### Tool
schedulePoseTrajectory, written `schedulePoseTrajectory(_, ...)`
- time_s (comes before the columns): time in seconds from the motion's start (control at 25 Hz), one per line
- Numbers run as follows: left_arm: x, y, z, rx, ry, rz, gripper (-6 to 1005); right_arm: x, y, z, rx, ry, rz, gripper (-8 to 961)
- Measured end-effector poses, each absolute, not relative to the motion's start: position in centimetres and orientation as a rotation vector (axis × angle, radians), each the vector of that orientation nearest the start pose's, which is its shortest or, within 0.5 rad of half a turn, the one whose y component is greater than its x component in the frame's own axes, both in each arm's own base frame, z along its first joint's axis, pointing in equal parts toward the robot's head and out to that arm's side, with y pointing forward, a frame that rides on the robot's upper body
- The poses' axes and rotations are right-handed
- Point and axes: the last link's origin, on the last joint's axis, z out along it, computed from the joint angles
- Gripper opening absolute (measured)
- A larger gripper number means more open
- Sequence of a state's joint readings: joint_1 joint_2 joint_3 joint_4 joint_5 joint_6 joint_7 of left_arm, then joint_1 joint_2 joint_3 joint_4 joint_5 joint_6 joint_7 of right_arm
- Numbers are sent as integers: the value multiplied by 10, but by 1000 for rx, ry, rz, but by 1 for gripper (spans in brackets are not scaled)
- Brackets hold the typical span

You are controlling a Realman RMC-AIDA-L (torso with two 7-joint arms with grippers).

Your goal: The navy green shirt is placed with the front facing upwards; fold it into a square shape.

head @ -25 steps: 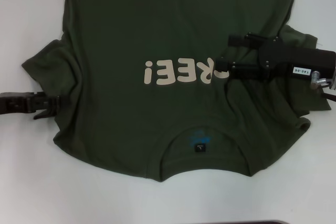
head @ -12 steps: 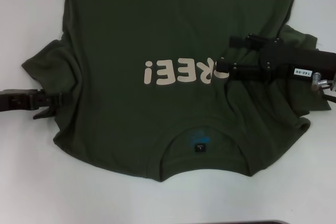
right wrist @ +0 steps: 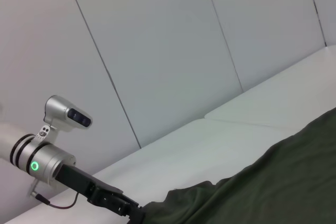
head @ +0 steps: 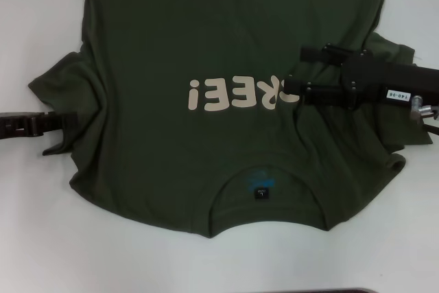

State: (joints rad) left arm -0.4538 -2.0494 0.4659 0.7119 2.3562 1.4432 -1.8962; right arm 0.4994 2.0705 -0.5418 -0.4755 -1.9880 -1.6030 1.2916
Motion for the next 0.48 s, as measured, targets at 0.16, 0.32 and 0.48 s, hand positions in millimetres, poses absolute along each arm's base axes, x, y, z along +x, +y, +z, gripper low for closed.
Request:
schedulePoseTrajectory(0.16, -349, 307, 30, -2312, -1468, -400, 437, 281, 306, -10, -2622, 770, 909, 940)
schedulePoseTrajectory(0.32, -349, 307, 30, -2312, -1468, -399, 308, 281, 306, -10, -2621, 772, 908, 940)
schedulePoseTrajectory(0.48, -348, 306, 30, -2310, -1482, -414, 162, 282, 305, -10, -2620, 774, 908, 941)
